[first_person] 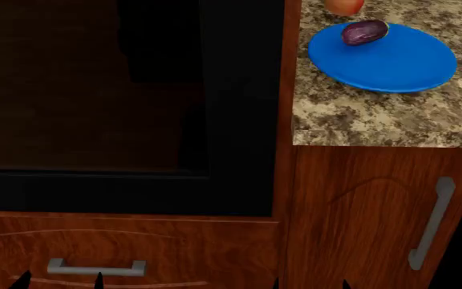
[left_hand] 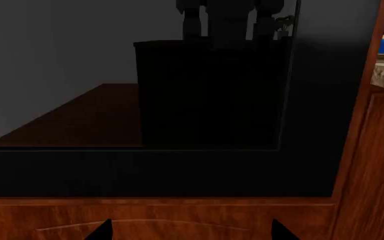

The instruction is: Pick the eggplant from the counter and place it in the microwave.

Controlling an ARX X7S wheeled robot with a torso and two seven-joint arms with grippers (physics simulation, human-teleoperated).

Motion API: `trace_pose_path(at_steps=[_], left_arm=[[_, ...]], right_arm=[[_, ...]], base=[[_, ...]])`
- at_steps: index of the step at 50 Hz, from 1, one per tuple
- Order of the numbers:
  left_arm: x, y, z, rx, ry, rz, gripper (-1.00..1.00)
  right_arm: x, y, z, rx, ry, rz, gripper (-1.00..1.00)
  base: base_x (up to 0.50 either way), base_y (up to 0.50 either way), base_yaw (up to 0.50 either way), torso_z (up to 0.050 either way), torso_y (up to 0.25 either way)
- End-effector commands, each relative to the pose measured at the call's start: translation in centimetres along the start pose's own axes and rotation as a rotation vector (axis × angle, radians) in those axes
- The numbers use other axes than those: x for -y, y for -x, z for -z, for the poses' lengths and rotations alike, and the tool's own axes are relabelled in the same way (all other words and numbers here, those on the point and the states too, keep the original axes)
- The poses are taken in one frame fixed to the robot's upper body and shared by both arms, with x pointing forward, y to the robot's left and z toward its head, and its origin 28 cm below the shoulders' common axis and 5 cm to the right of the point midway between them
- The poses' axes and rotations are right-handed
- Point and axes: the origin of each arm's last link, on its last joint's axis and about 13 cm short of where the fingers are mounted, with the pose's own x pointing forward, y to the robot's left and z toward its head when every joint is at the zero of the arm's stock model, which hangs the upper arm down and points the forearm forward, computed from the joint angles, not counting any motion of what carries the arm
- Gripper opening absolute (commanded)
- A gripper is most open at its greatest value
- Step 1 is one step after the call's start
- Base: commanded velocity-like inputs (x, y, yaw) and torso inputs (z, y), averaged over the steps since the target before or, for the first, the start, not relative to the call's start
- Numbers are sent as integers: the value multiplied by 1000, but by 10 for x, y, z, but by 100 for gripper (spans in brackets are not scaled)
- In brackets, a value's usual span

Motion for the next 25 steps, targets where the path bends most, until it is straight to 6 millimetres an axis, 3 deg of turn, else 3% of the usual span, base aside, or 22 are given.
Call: trace_pose_path(at_steps=[1,25], left_arm=[[0,1,-1,0,0,0,100],[5,6,-4,77,-44,13,100]], right_arm=[[0,1,-1,0,0,0,100],[-5,3,2,2,17,-11,100]], base=[[0,0,0,0,0],[0,0,0,0,0]])
